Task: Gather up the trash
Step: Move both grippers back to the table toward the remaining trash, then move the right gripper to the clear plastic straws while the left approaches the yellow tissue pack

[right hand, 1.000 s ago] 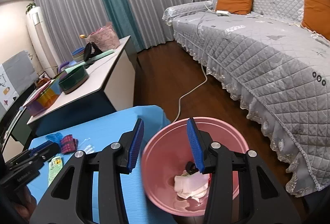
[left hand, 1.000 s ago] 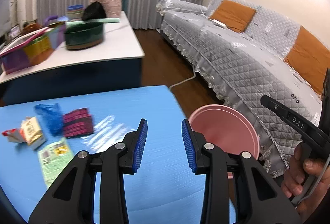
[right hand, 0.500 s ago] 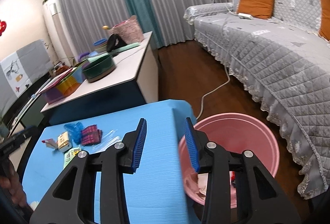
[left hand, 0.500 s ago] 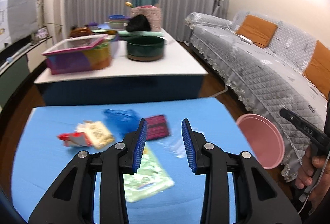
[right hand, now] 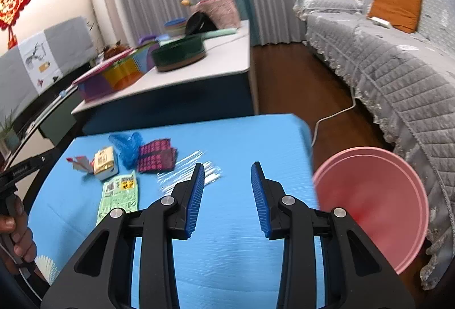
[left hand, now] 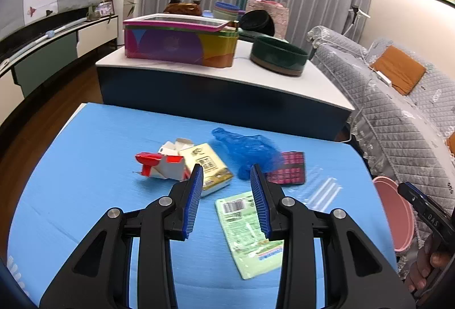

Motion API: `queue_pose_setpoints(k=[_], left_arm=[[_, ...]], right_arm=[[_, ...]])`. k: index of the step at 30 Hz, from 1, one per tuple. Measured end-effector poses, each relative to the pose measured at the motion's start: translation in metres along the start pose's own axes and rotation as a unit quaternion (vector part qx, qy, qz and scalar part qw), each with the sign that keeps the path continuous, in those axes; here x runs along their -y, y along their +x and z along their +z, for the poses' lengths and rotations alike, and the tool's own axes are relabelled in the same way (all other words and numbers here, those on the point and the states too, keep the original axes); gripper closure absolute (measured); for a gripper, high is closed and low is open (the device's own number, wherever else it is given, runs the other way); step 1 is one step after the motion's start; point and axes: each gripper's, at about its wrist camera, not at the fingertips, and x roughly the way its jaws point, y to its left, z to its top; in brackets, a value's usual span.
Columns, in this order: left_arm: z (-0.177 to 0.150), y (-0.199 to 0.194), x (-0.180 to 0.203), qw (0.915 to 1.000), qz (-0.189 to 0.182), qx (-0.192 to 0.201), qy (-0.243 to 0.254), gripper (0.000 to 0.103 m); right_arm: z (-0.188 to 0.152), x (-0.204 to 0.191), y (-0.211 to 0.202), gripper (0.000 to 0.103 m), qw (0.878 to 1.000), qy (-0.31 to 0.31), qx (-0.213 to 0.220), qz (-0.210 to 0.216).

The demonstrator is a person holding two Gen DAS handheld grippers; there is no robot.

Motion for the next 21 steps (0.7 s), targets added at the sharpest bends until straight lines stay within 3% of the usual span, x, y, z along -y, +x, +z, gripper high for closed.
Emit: queue_pose_setpoints(k=[11,14,18,21], left_arm=[[0.009,0.013,0.000,0.9995,0.025,0.018,0.006,0.068],[0.010,0.018,-0.005,0.9992,0.036,0.019,0.002,0.068],[0.010,0.023,-0.013,0.9988,0.046,0.013,-0.011,0.068],[0.011,0.026,-0.016,0.9986,0.050,0.011,-0.017,0.068]], right_arm=[[-0.015,-0.032,0.050,0.067,0.998,-0.032,-0.044,0.018],[-0.019,-0.040,0.064,0.060,0.998,-0.036,-0.055,0.019],[-0.021,-0.050,0.080,0.041,0.997,-0.035,-0.065,0.018],[-0.022,-0.060,0.091,0.032,0.996,-0.041,-0.072,0.016]])
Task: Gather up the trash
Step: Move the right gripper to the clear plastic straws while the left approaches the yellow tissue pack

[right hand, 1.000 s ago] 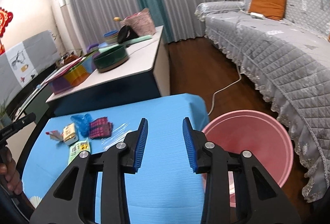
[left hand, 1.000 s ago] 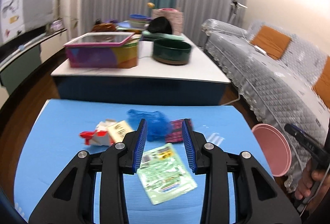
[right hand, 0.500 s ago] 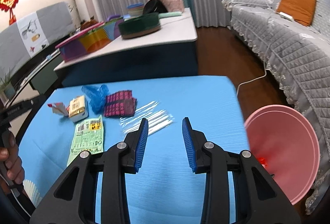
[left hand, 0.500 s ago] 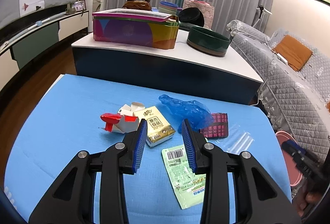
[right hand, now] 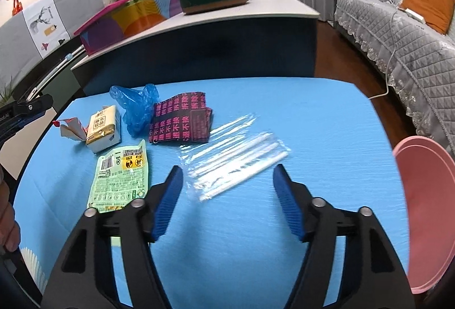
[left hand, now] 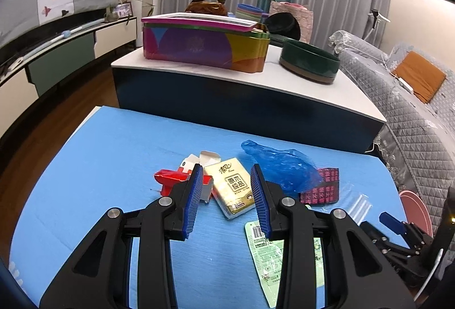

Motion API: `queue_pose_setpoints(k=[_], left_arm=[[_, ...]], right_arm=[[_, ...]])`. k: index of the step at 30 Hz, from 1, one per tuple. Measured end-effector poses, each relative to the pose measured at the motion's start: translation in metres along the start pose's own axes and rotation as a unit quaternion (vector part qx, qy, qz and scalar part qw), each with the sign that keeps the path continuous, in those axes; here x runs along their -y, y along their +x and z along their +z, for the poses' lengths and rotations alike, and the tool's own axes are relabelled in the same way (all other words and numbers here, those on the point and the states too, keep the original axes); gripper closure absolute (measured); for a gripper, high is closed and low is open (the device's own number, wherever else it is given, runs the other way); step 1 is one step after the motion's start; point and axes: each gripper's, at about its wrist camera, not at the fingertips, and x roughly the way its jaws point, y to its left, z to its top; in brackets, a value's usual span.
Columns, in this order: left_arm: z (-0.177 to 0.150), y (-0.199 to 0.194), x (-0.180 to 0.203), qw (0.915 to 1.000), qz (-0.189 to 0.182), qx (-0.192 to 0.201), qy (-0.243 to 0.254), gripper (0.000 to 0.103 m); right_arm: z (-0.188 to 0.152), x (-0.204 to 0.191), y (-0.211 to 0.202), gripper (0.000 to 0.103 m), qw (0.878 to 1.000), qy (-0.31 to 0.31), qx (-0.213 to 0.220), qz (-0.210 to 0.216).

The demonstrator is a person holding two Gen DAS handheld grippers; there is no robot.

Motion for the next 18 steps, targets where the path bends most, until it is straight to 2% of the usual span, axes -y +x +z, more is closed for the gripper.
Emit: queue_pose_setpoints(k=[2,14,18], left_arm=[[0.000,0.002,0.000,1.0000,0.001,0.000,0.000,0.068],[-0.008,0.025,0.007,0.9996,0.000,-0.027,0.006,0.068],[-0.009,0.031,0.013,0.9994,-0.011,-0.032,0.009,0.068]], right_arm=[[0.001,-0.005,0.006,0.027,1.000,-0.008,-0.004,-0.009],[0.007,-0.002,0.027,0.027,0.998,0.008,-0.045,-0.039],[0.007,0.003,0.026,0.034,0.998,0.008,-0.046,-0.041]])
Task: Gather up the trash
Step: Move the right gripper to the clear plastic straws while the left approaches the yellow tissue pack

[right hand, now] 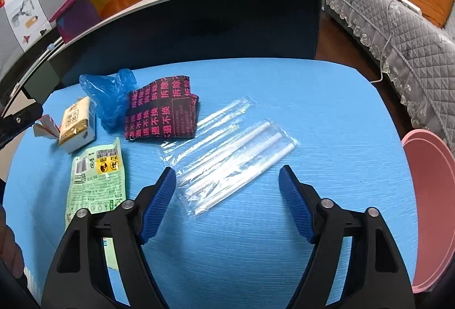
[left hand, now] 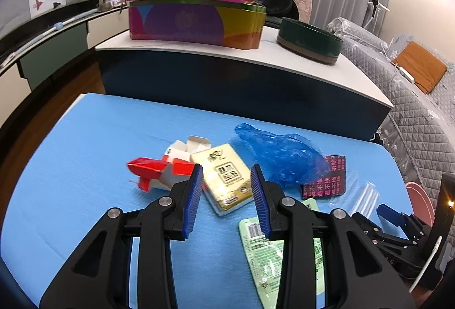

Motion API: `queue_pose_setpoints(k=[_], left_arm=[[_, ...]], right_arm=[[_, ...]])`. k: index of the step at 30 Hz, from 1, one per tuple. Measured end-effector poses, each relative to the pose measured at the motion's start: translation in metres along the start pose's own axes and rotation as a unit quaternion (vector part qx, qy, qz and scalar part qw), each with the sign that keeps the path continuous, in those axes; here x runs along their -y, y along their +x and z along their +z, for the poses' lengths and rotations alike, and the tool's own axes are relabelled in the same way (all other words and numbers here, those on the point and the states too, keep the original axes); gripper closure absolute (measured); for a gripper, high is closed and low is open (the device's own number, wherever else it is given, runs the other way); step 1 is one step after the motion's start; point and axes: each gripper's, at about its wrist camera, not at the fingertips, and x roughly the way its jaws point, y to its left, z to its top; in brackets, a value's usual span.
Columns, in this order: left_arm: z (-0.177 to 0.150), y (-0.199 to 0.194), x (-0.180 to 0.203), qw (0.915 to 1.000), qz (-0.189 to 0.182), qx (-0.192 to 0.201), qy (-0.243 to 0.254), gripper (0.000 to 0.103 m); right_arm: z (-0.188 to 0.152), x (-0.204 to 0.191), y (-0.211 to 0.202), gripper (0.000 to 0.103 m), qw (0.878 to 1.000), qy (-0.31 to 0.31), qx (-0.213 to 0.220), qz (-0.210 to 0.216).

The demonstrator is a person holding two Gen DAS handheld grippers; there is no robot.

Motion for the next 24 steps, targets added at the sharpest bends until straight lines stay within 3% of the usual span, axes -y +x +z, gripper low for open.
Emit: queue_pose_setpoints(k=[4,7,11,13,17,21,24], left_arm=[[-0.001,0.010,0.008,0.9999,-0.006,-0.009,0.003,0.066],[-0.005,0.022,0.015,0.9998,-0.003,-0.022,0.003,0.059],[-0.009,0.037,0.020,0.9988,0.029,-0.040,0.002,0.045],[-0.010,0.041,0.018,0.9983,0.034,-0.047,-0.005,0.044],[-0.010,0.046,0.017,0.9971,0.044,-0.060,-0.014,0.040],[-0.008,0.050,0.016,0.9963,0.051,-0.066,-0.018,0.040],[-0.009,0.053,0.017,0.9955,0.059,-0.072,-0.015,0.040]], right_arm=[[-0.002,0.007,-0.002,0.046,1.000,-0.001,0.003,0.002],[-0.003,0.015,-0.005,0.051,1.000,0.002,0.004,-0.004],[-0.005,0.025,-0.008,0.064,1.000,0.007,0.004,-0.010],[-0.006,0.033,-0.010,0.074,1.000,0.015,0.004,-0.017],[-0.006,0.048,-0.016,0.071,0.999,0.043,0.012,-0.029],[-0.004,0.053,-0.020,0.049,0.998,0.059,0.031,-0.011],[-0.002,0.049,-0.015,0.042,0.998,0.056,0.028,0.001]])
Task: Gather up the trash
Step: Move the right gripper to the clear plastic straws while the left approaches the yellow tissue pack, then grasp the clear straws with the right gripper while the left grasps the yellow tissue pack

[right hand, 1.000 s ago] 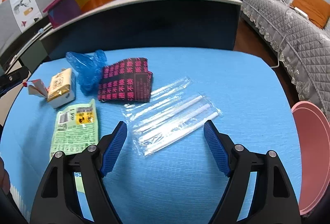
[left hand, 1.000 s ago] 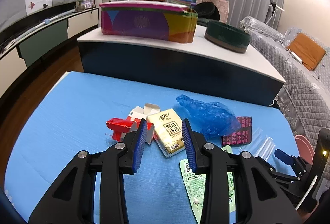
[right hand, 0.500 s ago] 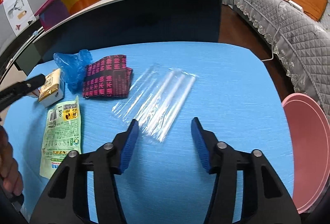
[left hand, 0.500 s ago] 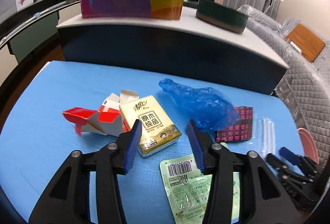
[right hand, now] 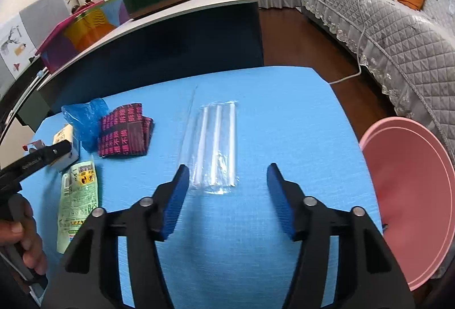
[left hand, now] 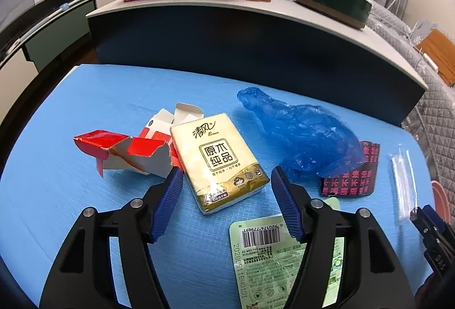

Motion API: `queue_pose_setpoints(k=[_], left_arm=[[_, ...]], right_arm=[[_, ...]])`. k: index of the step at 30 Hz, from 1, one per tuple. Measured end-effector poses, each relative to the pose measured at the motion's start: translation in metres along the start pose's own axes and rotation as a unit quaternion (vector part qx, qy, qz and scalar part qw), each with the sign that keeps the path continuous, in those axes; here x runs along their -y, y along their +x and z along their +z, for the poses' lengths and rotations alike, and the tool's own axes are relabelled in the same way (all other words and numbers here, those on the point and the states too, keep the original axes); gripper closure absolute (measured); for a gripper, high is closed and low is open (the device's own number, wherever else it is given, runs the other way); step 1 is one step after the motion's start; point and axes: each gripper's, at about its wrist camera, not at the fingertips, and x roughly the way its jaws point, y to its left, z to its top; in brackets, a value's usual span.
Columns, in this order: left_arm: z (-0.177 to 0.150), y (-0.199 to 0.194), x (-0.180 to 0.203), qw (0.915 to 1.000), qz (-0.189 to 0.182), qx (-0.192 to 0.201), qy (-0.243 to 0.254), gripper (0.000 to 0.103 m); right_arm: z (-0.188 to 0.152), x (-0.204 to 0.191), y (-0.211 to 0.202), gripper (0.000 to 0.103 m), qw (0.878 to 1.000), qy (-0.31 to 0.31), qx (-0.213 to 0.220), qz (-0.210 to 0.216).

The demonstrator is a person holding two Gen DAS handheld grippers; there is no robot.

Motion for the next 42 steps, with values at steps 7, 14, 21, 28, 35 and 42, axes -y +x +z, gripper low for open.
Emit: queue_pose_setpoints(k=[7,14,21,28,35,42], left_arm=[[0.002,0.004,-0.002,1.0000,0.001,0.000,-0.005,0.040],[0.003,0.006,-0.001,1.0000,-0.001,-0.002,-0.006,0.040],[0.006,0.011,-0.001,0.9999,0.003,-0.005,-0.013,0.038],[0.005,0.015,0.002,0.9998,0.011,-0.011,-0.009,0.041],[0.003,0.006,0.004,0.9999,0.012,-0.004,-0.002,0.046],[0.001,-0.023,0.004,0.9998,-0.001,0.022,0.001,0.048]], right_arm=[[0.001,-0.004,0.010,0.042,1.000,-0.009,-0.015,-0.008],[0.001,-0.002,0.008,0.063,0.999,-0.017,-0.012,-0.031],[0.000,0.002,0.007,0.091,0.999,-0.014,-0.014,-0.028],[0.001,0.001,0.003,0.098,1.000,-0.016,-0.008,-0.022],[0.002,0.001,-0.011,0.098,1.000,-0.020,0.007,-0.015],[0.001,0.003,-0.034,0.098,0.999,-0.020,0.030,-0.015]])
